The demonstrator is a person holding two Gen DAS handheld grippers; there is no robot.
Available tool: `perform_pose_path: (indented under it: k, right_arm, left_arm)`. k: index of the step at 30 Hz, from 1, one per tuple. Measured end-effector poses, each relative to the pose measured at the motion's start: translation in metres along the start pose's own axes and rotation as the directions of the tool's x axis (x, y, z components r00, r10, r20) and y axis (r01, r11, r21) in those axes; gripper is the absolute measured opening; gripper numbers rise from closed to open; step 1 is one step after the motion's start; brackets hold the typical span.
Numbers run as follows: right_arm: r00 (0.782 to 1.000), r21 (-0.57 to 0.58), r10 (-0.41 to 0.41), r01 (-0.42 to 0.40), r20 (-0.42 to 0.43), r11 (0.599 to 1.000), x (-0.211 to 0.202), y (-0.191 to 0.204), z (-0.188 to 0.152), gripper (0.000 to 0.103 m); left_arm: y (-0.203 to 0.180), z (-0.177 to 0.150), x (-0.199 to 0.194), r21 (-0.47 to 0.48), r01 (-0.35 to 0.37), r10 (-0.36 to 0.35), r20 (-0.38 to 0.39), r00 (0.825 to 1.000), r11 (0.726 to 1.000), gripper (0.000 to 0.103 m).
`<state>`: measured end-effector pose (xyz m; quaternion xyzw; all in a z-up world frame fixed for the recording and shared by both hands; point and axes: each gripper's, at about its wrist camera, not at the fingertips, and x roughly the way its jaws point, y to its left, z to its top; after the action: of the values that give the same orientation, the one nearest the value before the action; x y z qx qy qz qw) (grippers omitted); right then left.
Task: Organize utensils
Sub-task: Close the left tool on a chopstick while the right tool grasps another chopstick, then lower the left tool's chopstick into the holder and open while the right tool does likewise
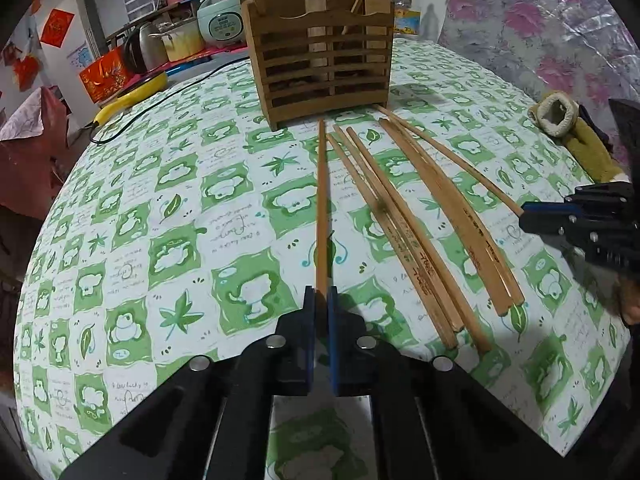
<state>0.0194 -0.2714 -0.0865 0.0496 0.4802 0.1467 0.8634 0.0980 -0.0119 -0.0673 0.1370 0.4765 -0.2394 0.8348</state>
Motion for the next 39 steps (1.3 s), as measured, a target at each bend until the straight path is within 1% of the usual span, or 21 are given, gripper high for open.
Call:
perform_pose_path:
  k: [4,8,11,14,16,18,20,22,24,27,29,31,32,33,35,36,37,39]
  right_arm:
    - [1.0,0.038,0.002,-0.003,0.029,0.999,-0.006,-0.007,-0.001,0.007]
    - [0.996,0.044,-0.018,0.014,0.09,0.999,-0.019,-0.01,-0.003,0.007]
    - [0.987,0.034,-0.059,0.055,0.148,0.998,-0.033,-0.011,-0.001,0.007]
    - [0.974,0.038,-0.069,0.062,0.216,0.997,-0.053,-0.012,0.008,0.007]
    - [0.958,0.034,-0.079,0.073,0.276,0.997,-0.071,-0.01,0.02,0.006]
    - [0.944,0.031,-0.087,0.081,0.317,0.996,-0.083,-0.009,0.033,0.006]
    - [0.925,0.025,-0.085,0.082,0.371,0.996,-0.098,-0.006,0.056,0.006]
    - [0.908,0.024,-0.085,0.083,0.411,0.996,-0.108,-0.005,0.079,0.006]
    - [0.894,0.025,-0.065,0.06,0.444,0.998,-0.116,-0.004,0.11,0.006]
    - [0.877,0.039,-0.04,0.025,0.479,0.999,-0.125,0.0,0.142,0.006]
    - [0.865,0.038,-0.018,-0.001,0.502,0.999,-0.131,0.005,0.165,0.006]
    - [0.851,0.025,-0.015,0.002,0.525,1.0,-0.135,0.012,0.179,0.006]
    - [0.842,0.02,-0.017,0.008,0.539,1.0,-0.138,0.017,0.183,0.006]
    - [0.825,0.016,-0.021,0.015,0.565,1.0,-0.143,0.021,0.189,0.006]
    - [0.801,0.016,-0.031,0.027,0.598,0.999,-0.148,0.026,0.196,0.006]
    - [0.782,0.017,-0.047,0.046,0.622,0.999,-0.152,0.03,0.202,0.006]
    - [0.768,0.025,-0.057,0.054,0.638,0.998,-0.154,0.032,0.203,0.006]
    - [0.73,0.044,-0.078,0.065,0.679,0.997,-0.16,0.035,0.211,0.006]
  left_arm:
    - [0.002,-0.001,-0.005,-0.011,0.005,-0.005,0.021,1.0,1.0,0.006]
    - [0.006,-0.005,-0.015,-0.034,-0.004,0.005,0.052,0.999,0.999,0.006]
    - [0.009,-0.005,-0.028,-0.054,-0.011,0.016,0.081,0.997,0.998,0.006]
    - [0.01,0.003,-0.051,-0.062,-0.019,0.027,0.134,0.991,0.998,0.006]
    - [0.01,0.012,-0.066,-0.061,-0.028,0.038,0.171,0.984,0.998,0.006]
    - [0.009,0.027,-0.082,-0.058,-0.038,0.05,0.209,0.977,0.998,0.006]
    - [0.009,0.043,-0.092,-0.056,-0.05,0.062,0.234,0.97,0.997,0.006]
    - [0.007,0.064,-0.103,-0.053,-0.07,0.082,0.271,0.959,0.996,0.006]
    - [0.006,0.084,-0.112,-0.057,-0.075,0.089,0.3,0.95,0.996,0.006]
    - [0.01,0.115,-0.127,-0.089,-0.046,0.074,0.34,0.937,0.995,0.006]
    - [0.011,0.135,-0.139,-0.103,-0.021,0.058,0.375,0.925,0.994,0.006]
    - [0.011,0.149,-0.15,-0.107,-0.007,0.05,0.403,0.914,0.994,0.006]
    - [0.011,0.157,-0.157,-0.108,0.001,0.044,0.423,0.905,0.994,0.006]
    - [0.01,0.164,-0.165,-0.108,0.008,0.041,0.445,0.895,0.994,0.006]
    - [0.01,0.175,-0.178,-0.116,0.02,0.039,0.486,0.873,0.993,0.006]
    - [0.011,0.181,-0.183,-0.123,0.027,0.039,0.506,0.862,0.992,0.006]
    - [0.011,0.187,-0.189,-0.131,0.033,0.041,0.527,0.849,0.991,0.006]
    - [0.01,0.203,-0.197,-0.154,0.022,0.071,0.573,0.816,0.988,0.006]
